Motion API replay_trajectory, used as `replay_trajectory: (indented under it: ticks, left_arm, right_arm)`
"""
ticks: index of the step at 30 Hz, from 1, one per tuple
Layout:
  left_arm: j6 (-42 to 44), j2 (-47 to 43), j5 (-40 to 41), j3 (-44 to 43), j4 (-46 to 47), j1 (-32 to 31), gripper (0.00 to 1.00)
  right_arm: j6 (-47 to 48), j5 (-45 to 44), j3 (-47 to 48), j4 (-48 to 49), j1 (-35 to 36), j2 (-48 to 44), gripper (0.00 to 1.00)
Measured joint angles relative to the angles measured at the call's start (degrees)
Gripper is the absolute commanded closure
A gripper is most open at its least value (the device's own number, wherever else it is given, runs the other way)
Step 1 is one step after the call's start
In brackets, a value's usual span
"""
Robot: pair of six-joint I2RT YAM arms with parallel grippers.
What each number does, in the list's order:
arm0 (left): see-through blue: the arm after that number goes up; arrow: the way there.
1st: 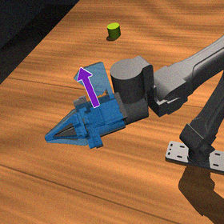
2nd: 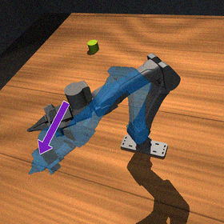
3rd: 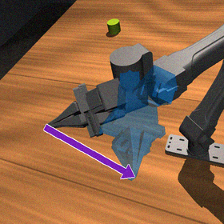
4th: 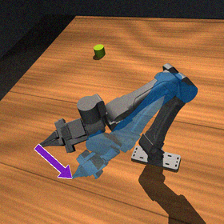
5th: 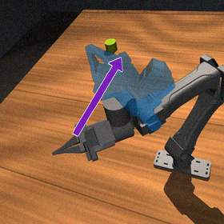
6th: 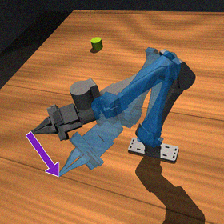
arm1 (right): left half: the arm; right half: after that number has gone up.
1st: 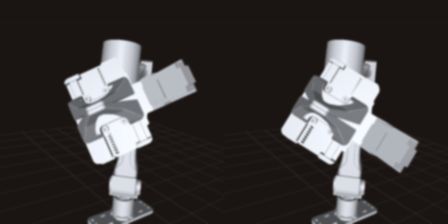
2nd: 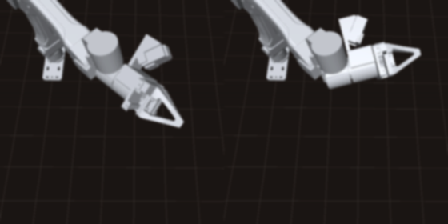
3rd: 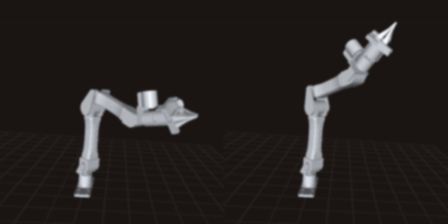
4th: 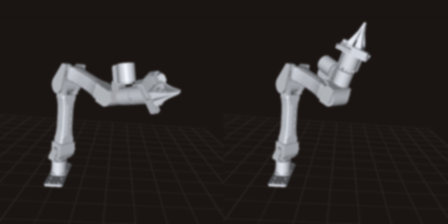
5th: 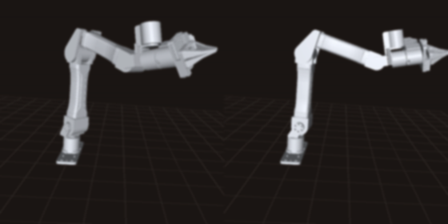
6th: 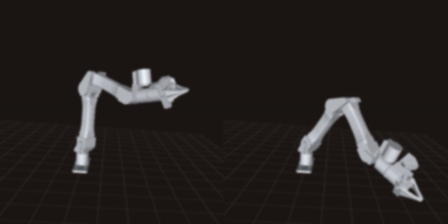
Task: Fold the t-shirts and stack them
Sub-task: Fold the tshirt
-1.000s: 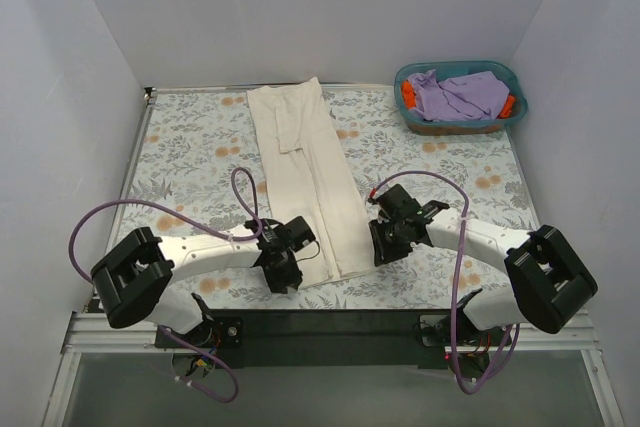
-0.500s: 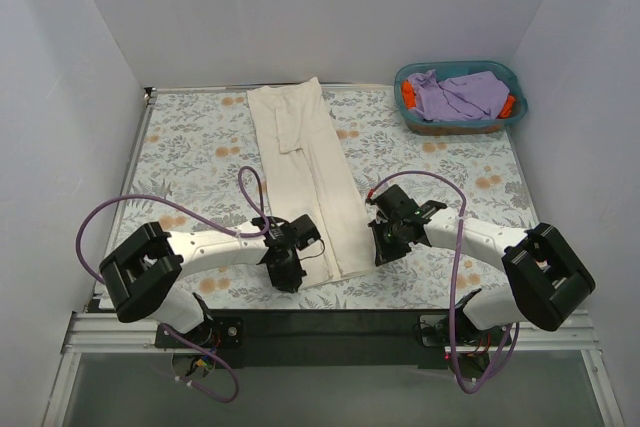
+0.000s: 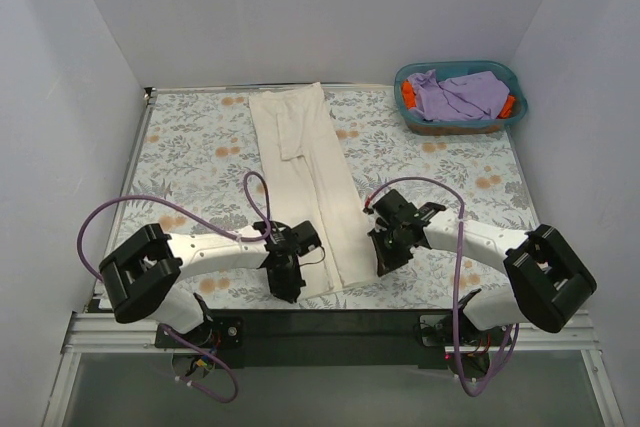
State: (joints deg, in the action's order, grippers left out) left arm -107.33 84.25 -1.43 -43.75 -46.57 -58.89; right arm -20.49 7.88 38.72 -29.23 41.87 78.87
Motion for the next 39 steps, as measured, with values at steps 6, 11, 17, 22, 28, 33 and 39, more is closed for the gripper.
replay_trajectory:
  ticks: [6,11,17,22,28,33,39]
  left_arm:
    - [1.1,-2.5,-7.2,2.1,-3.4,-2.9,1.0]
    - [3.3,-4.9,-8.9,-0.5,-5.7,0.5,1.0]
    - [10.7,-3.1,-6.2,-5.9,-7.2,13.0,1.0]
    - [17.1,0.6,-1.4,-11.3,-6.1,21.5,1.0]
    - [22.3,6.6,4.3,-15.3,-1.1,28.4,1.0]
    - [25.6,9.8,7.0,-17.4,2.9,30.8,1.0]
    - [27.7,10.6,9.5,-19.2,6.6,33.4,1.0]
  right_arm:
    - [1.8,3.7,0.0,-10.0,1.6,-0.1,0.99]
    - [3.3,1.3,8.7,-18.9,1.8,4.3,0.99]
    - [4.5,-4.4,26.6,-21.0,1.6,12.0,0.99]
    - [5.8,-8.9,37.6,-21.1,0.2,18.9,0.99]
    - [6.9,-12.5,43.0,-16.4,-2.1,24.5,0.99]
    - [7.4,-14.4,42.9,-10.7,-3.1,25.4,0.99]
    - [7.4,-14.9,42.9,-4.3,-4.0,25.5,0.99]
